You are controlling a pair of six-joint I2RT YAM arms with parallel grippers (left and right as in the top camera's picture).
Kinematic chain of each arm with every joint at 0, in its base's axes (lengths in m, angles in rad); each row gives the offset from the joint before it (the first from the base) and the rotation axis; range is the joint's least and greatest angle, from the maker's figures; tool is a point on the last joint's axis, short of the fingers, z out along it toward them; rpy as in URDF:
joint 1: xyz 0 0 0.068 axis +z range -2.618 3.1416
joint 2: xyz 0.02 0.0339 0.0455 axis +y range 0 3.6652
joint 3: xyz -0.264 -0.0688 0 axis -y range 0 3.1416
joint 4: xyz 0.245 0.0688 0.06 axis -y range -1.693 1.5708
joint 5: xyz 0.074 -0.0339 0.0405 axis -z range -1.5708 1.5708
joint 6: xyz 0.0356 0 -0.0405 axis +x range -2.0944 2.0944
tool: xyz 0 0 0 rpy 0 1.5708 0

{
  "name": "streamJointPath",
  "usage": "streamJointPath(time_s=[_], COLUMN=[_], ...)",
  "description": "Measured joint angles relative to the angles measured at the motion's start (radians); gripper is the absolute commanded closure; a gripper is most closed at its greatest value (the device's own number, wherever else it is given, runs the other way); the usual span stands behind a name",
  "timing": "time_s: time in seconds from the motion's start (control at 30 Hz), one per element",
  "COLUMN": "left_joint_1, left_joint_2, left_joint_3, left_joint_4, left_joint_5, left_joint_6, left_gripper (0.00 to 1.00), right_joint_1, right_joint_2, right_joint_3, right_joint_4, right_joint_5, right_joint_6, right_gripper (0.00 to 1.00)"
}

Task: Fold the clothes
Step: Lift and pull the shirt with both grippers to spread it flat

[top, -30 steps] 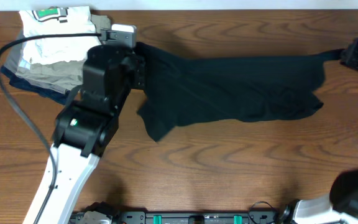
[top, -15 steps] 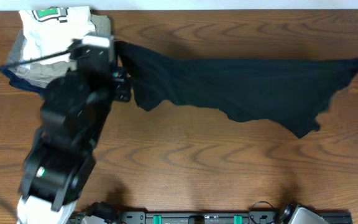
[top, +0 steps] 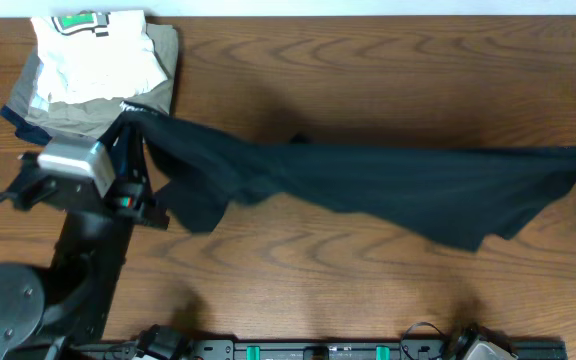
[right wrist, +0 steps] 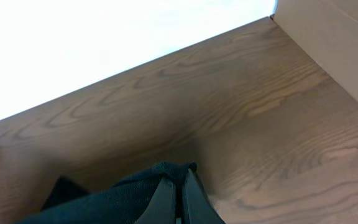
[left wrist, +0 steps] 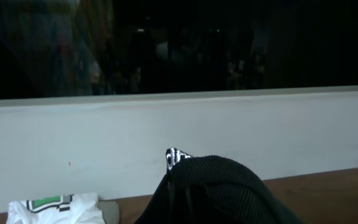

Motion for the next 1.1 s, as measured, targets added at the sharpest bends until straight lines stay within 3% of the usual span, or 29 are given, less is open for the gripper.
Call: streamJointPath(time_s=[0.3, 0.57, 0.83, 1.1], left_joint_1=[0.000, -0.001, -0.001, 0.003], left_joint_2=[0.026, 0.270, 0.581, 0.879], left_joint_3=[0.000, 0.002, 0.002, 0.002], left_joint_4=[-0.043, -0.014, 0.163, 0.431], left_joint_5=[0.000, 0.000, 0.000, -0.001], left_joint_6=[0.000, 0.000, 0.000, 0.000], left_gripper=[0.94, 0.94, 0.94, 0.94], right_joint_1=[0.000, 0.000, 0.025, 0.120], right_joint_2=[0.024, 0.285, 0.603, 0.876], right_joint_3=[0.081, 0.084, 0.082, 0.082], right_joint_4=[-0.025, 0.028, 0.158, 0.443], right_joint_5=[0.018, -0.015, -0.038, -0.043], right_joint_6=[-0.026, -0.030, -0.039, -0.041], right_gripper=[0.99, 0.99, 1.00, 0.99])
